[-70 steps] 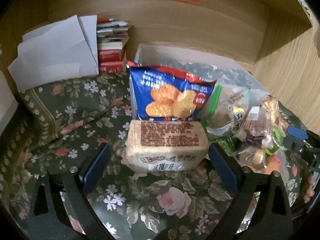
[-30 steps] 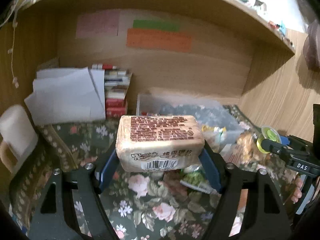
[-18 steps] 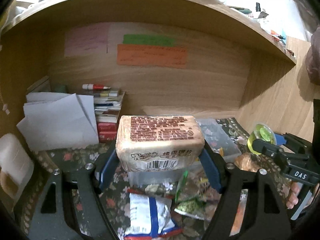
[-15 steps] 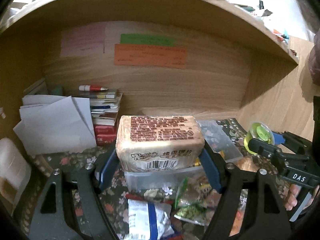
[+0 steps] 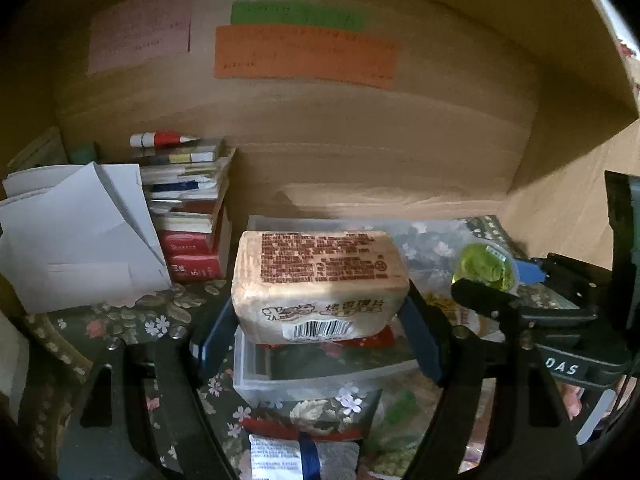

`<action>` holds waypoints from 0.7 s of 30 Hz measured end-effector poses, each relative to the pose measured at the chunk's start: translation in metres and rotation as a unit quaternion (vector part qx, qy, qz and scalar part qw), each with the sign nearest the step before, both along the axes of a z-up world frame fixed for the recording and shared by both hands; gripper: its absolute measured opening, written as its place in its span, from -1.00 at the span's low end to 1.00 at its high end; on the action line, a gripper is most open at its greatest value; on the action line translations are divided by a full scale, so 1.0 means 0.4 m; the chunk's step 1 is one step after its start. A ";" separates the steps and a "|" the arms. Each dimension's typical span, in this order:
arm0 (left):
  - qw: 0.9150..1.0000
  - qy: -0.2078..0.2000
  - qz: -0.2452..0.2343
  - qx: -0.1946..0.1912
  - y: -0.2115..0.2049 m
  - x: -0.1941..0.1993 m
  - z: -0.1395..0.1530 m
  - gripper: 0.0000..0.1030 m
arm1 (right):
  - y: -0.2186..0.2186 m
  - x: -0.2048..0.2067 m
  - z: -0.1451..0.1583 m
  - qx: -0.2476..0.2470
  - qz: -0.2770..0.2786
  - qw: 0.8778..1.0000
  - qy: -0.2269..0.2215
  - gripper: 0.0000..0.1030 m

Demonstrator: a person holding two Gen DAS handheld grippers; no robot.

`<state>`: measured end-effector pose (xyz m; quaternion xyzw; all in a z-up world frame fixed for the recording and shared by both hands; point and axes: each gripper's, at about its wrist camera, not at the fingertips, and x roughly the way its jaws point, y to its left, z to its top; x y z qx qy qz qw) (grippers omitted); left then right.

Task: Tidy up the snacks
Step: 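Lower the bread loaf and jelly cup into the clear box and release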

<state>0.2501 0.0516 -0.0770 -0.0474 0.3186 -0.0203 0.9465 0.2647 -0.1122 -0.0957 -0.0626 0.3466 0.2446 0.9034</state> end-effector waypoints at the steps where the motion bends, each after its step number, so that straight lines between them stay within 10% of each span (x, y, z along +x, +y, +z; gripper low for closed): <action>1: 1.000 0.004 0.000 0.000 0.000 0.008 -0.007 0.49 | 0.003 0.006 -0.007 -0.003 0.000 1.000 0.005 0.02; 21: 1.000 -0.014 -0.005 0.000 0.000 -0.036 0.021 0.68 | -0.002 -0.032 0.014 -0.014 -0.004 1.000 -0.018 0.38</action>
